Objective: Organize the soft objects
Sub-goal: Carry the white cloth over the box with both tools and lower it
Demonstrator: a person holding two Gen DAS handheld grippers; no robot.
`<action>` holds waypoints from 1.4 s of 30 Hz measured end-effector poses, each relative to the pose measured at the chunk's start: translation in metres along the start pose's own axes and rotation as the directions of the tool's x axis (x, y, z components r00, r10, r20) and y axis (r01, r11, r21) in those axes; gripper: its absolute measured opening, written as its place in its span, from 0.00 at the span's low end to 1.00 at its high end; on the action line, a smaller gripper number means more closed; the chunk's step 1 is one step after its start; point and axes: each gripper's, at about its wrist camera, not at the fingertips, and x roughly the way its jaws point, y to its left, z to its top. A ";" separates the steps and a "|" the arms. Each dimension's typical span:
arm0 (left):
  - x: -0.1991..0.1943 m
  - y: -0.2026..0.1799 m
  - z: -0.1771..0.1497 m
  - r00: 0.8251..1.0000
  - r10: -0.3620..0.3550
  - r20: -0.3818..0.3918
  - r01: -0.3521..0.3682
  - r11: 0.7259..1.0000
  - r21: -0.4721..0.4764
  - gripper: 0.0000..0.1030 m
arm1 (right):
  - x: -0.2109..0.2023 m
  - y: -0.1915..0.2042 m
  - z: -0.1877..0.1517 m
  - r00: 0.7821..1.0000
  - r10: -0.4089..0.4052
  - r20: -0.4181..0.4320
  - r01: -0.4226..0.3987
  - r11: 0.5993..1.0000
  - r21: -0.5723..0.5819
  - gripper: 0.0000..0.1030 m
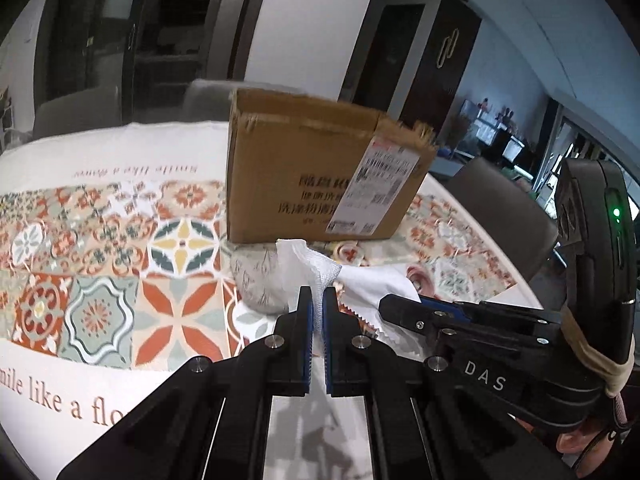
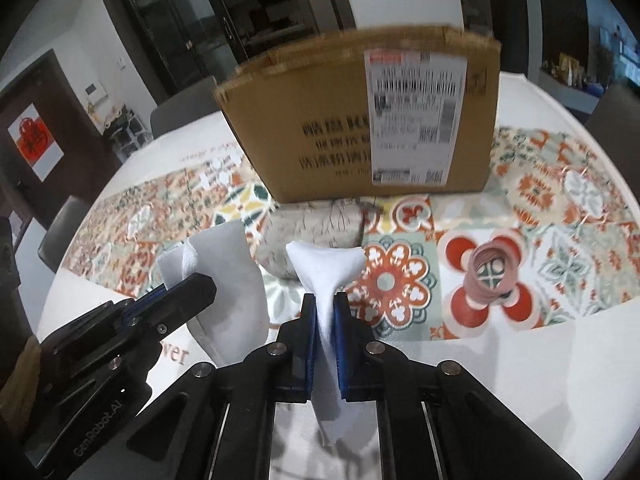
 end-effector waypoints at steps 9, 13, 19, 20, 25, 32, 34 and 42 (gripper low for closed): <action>-0.031 -0.010 0.034 0.997 -0.021 0.076 0.018 0.999 0.040 0.06 | -0.047 0.016 0.017 0.994 -0.013 0.106 0.015 1.000 -0.010 0.10; -0.037 -0.013 0.050 0.995 -0.024 0.100 0.017 0.998 0.066 0.06 | -0.063 0.020 0.030 0.988 -0.028 0.152 0.030 1.000 -0.008 0.10; -0.042 -0.017 0.076 0.990 -0.028 0.135 0.015 0.996 0.091 0.06 | -0.079 0.023 0.052 0.978 -0.038 0.206 0.041 0.999 -0.011 0.10; -0.042 -0.017 0.081 0.989 -0.027 0.142 0.013 0.995 0.097 0.06 | -0.082 0.024 0.057 0.975 -0.039 0.218 0.043 0.999 -0.015 0.10; -0.041 -0.020 0.102 0.986 -0.019 0.167 0.000 0.994 0.112 0.06 | -0.093 0.028 0.076 0.965 -0.043 0.259 0.054 0.998 -0.035 0.10; -0.033 -0.020 0.131 0.983 -0.014 0.183 -0.007 0.993 0.116 0.06 | -0.097 0.029 0.106 0.954 -0.049 0.296 0.070 0.996 -0.061 0.10; -0.029 -0.020 0.139 0.983 -0.014 0.185 -0.008 0.993 0.118 0.06 | -0.096 0.029 0.115 0.952 -0.047 0.301 0.071 0.995 -0.070 0.10; -0.007 -0.022 0.164 0.983 0.014 0.181 -0.041 0.989 0.142 0.06 | -0.086 0.020 0.148 0.950 -0.059 0.305 0.092 0.991 -0.096 0.10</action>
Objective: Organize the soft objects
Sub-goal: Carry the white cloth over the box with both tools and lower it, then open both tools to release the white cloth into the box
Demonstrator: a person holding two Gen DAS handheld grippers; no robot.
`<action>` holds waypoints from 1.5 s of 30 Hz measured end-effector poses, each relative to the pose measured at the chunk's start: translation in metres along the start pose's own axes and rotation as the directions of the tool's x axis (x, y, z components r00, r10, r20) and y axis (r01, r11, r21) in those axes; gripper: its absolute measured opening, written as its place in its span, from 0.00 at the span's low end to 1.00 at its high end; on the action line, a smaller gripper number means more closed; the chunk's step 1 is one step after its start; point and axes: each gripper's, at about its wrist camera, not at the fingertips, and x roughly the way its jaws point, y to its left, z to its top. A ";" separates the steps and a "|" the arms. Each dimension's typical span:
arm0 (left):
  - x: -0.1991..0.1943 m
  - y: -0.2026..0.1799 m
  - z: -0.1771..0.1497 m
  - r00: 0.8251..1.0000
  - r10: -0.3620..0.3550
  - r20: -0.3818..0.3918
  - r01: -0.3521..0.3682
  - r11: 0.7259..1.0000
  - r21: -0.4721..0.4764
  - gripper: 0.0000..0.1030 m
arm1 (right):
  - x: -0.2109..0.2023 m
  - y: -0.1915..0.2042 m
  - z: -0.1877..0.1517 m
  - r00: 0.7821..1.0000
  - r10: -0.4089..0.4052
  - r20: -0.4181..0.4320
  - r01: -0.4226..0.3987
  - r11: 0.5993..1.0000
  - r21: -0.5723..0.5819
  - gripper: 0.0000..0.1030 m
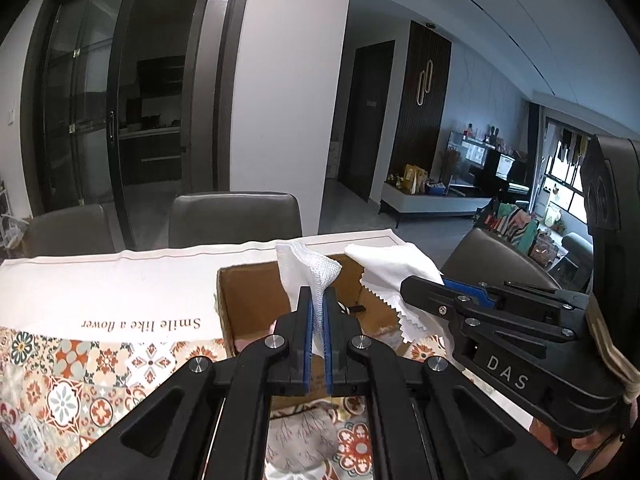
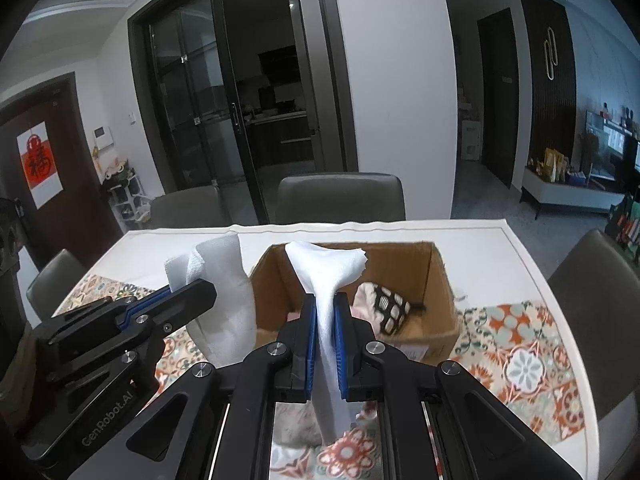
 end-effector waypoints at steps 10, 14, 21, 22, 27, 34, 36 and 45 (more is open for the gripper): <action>0.037 -0.002 0.011 0.998 0.023 -0.054 -0.022 1.000 0.018 0.06 | 0.037 -0.016 0.022 0.999 0.019 -0.036 -0.020 1.000 -0.023 0.10; 0.053 -0.002 0.017 0.997 0.029 -0.077 -0.028 0.999 0.016 0.07 | 0.059 -0.024 0.026 0.997 0.038 -0.073 -0.039 0.999 -0.010 0.10; 0.080 -0.004 0.021 0.991 0.033 -0.130 -0.031 0.999 0.016 0.07 | 0.093 -0.041 0.029 0.990 0.043 -0.137 -0.043 0.999 0.005 0.10; 0.084 -0.004 0.021 0.990 0.037 -0.133 -0.036 0.999 0.013 0.07 | 0.095 -0.042 0.029 0.989 0.039 -0.141 -0.039 0.999 0.005 0.10; 0.094 -0.002 0.020 0.986 0.045 -0.160 -0.045 0.999 0.004 0.13 | 0.112 -0.051 0.029 0.980 0.037 -0.198 -0.034 0.999 0.015 0.12; 0.085 -0.003 0.014 0.981 0.122 -0.149 -0.117 0.992 0.044 0.26 | 0.120 -0.061 0.024 0.974 0.035 -0.226 -0.022 0.998 0.061 0.45; 0.080 -0.004 0.010 0.979 0.143 -0.147 -0.136 0.989 0.057 0.30 | 0.117 -0.061 0.021 0.975 0.008 -0.223 0.005 0.998 0.058 0.45; 0.046 0.000 -0.013 0.976 0.184 -0.118 -0.180 0.983 0.038 0.40 | 0.072 -0.049 0.012 0.985 -0.129 -0.118 0.129 0.992 -0.008 0.56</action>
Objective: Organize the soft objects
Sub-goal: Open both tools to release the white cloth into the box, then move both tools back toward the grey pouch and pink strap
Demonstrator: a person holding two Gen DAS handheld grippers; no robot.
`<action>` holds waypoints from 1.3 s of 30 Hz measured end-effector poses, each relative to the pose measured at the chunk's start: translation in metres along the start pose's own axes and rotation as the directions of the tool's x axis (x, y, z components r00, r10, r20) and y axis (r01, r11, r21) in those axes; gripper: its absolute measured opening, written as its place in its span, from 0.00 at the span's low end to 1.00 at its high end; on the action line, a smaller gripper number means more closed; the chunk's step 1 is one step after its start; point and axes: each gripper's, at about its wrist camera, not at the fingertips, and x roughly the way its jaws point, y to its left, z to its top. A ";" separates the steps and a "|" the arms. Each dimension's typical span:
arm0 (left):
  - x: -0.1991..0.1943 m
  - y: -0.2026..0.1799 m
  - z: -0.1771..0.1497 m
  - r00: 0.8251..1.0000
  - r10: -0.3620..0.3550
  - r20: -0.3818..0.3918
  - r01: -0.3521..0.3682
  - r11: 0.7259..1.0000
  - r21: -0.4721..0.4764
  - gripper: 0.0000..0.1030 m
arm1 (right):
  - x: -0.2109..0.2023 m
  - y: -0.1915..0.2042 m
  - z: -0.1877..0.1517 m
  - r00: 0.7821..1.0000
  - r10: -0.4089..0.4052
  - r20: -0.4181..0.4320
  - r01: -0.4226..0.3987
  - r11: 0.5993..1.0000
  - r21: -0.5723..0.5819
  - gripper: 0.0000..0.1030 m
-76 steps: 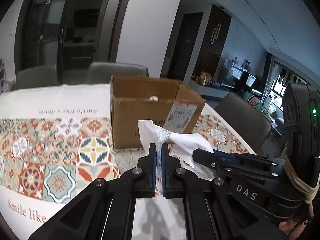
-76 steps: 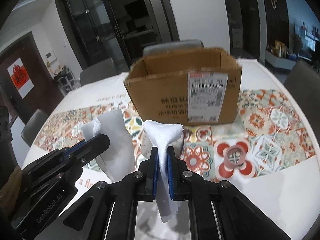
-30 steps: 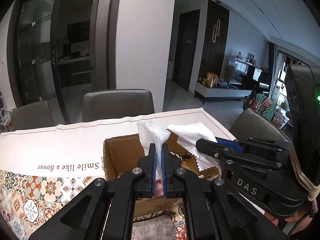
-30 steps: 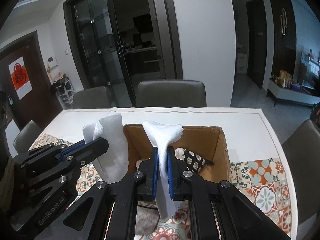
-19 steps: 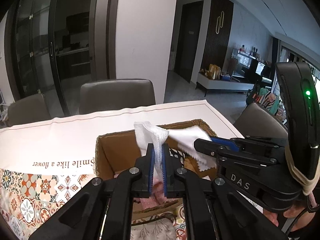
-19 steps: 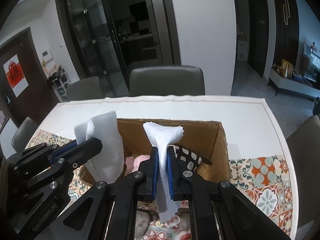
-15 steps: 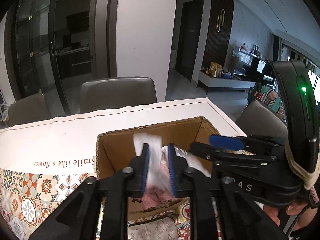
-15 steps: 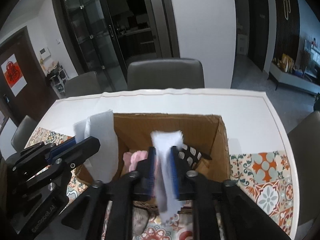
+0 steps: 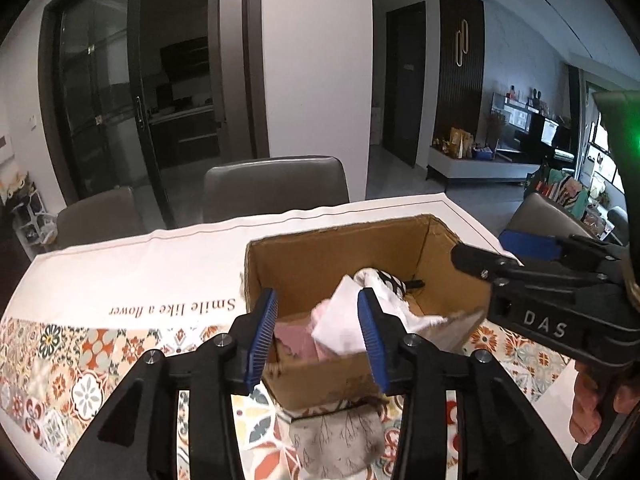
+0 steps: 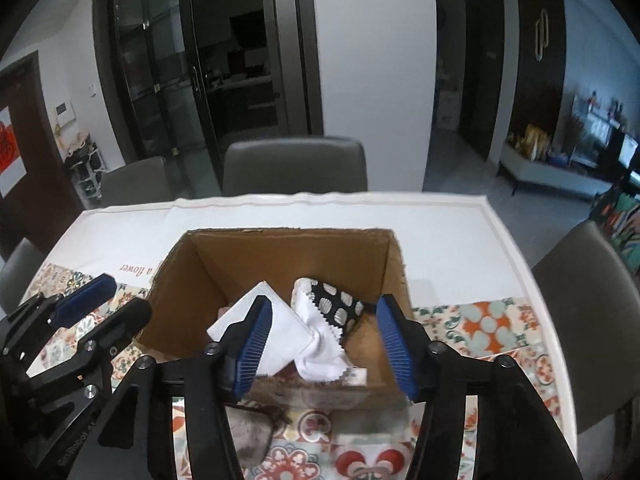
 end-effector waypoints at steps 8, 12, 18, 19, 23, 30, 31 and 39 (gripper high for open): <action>-0.038 0.001 -0.020 0.997 0.032 0.064 -0.032 0.999 -0.002 0.45 | -0.042 0.009 -0.023 0.997 -0.035 0.073 0.036 0.999 -0.024 0.58; -0.054 -0.005 -0.033 0.994 0.051 0.092 -0.053 0.999 0.013 0.47 | -0.053 0.010 -0.037 0.996 -0.032 0.083 0.033 0.999 -0.012 0.58; -0.062 -0.014 -0.055 0.995 0.039 0.089 -0.041 0.999 0.021 0.49 | -0.064 0.003 -0.064 0.996 -0.034 0.079 0.032 0.999 0.032 0.58; -0.061 -0.016 -0.060 0.996 0.034 0.082 -0.035 0.999 0.020 0.49 | -0.065 0.001 -0.070 0.996 -0.038 0.077 0.035 0.998 0.043 0.58; -0.058 -0.023 -0.079 0.997 0.014 0.071 -0.016 0.999 0.033 0.49 | -0.065 -0.006 -0.087 0.997 -0.053 0.064 0.048 0.996 0.074 0.58; -0.046 -0.029 -0.114 0.999 -0.015 0.029 0.013 0.999 0.043 0.49 | -0.061 -0.009 -0.121 0.996 -0.069 0.055 0.064 0.995 0.081 0.58; -0.043 -0.030 -0.118 1.000 -0.014 0.023 0.013 0.999 0.043 0.49 | -0.060 -0.009 -0.125 0.996 -0.069 0.053 0.065 0.995 0.081 0.58; -0.026 -0.033 -0.145 0.998 -0.039 -0.047 0.041 0.998 0.050 0.49 | -0.036 -0.013 -0.159 0.997 -0.065 -0.028 0.068 0.992 0.106 0.58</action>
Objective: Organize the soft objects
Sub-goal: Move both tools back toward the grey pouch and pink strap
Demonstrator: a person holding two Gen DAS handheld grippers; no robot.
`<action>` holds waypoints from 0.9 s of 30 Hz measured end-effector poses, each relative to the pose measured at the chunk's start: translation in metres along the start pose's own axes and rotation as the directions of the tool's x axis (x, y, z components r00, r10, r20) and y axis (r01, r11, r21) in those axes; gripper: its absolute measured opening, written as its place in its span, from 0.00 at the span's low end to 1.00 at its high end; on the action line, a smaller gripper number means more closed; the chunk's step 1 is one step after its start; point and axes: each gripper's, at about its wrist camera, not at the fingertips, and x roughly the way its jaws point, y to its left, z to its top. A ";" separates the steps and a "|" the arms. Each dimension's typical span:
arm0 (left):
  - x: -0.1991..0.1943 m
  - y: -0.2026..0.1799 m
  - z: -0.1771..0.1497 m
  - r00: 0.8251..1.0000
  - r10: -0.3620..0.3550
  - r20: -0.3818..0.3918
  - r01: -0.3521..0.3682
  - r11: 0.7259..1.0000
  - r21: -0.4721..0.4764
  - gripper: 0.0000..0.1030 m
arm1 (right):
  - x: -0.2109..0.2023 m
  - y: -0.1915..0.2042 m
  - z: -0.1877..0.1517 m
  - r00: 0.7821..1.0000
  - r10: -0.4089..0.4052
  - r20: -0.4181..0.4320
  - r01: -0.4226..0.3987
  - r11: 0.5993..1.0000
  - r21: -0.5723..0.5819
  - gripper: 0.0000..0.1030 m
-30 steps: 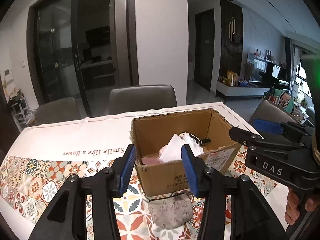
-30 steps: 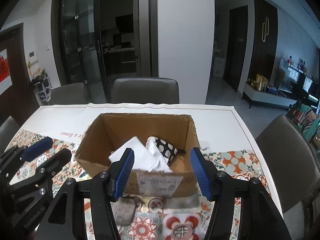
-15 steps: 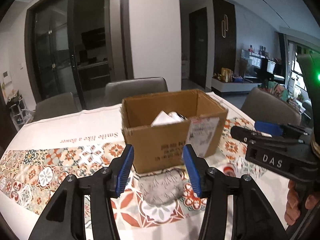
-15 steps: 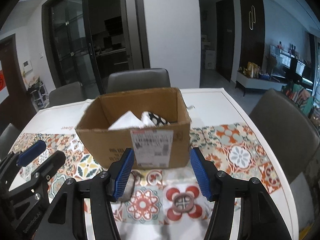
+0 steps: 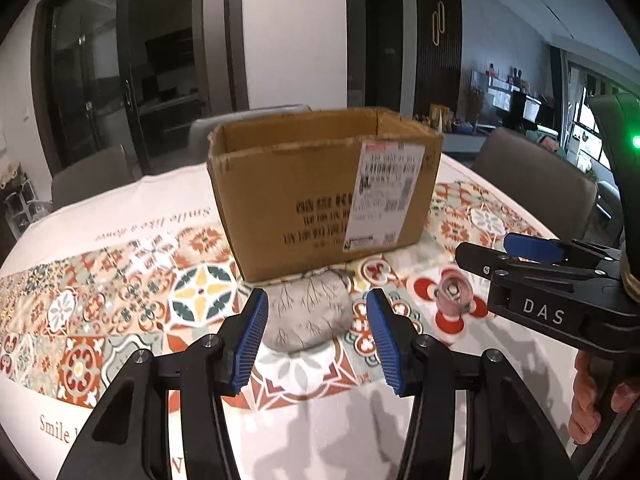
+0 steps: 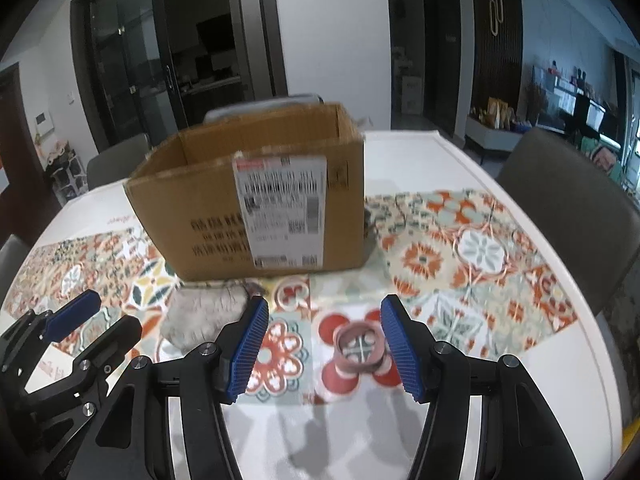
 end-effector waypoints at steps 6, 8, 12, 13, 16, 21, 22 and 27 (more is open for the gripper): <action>0.011 -0.006 -0.017 0.999 -0.021 -0.049 0.021 1.000 -0.004 0.49 | 0.013 -0.007 -0.017 0.999 0.010 -0.037 -0.008 0.999 0.041 0.58; 0.016 -0.007 -0.022 0.997 -0.028 -0.065 0.028 1.000 -0.004 0.49 | 0.016 -0.010 -0.022 0.999 0.010 -0.048 -0.008 0.999 0.049 0.58; 0.023 -0.010 -0.028 0.996 -0.032 -0.085 0.033 0.999 0.003 0.49 | 0.027 -0.015 -0.030 0.996 0.010 -0.084 -0.005 0.998 0.066 0.58; 0.025 -0.011 -0.029 0.996 -0.033 -0.087 0.034 0.999 0.008 0.49 | 0.030 -0.016 -0.031 0.995 0.010 -0.095 -0.004 0.998 0.067 0.58; 0.030 -0.012 -0.029 0.995 -0.033 -0.092 0.036 0.999 0.028 0.49 | 0.039 -0.017 -0.035 0.993 0.010 -0.121 -0.002 0.998 0.068 0.58; 0.044 -0.015 -0.026 0.994 -0.039 -0.104 0.045 0.997 0.060 0.54 | 0.051 -0.019 -0.040 0.989 0.006 -0.151 0.004 0.998 0.069 0.58; 0.048 -0.015 -0.025 0.994 -0.036 -0.108 0.043 0.997 0.070 0.55 | 0.054 -0.020 -0.040 0.987 0.004 -0.159 0.007 0.998 0.068 0.58; 0.068 -0.017 -0.020 0.990 -0.043 -0.135 0.056 0.994 0.093 0.55 | 0.069 -0.025 -0.041 0.982 -0.005 -0.186 0.019 0.997 0.072 0.58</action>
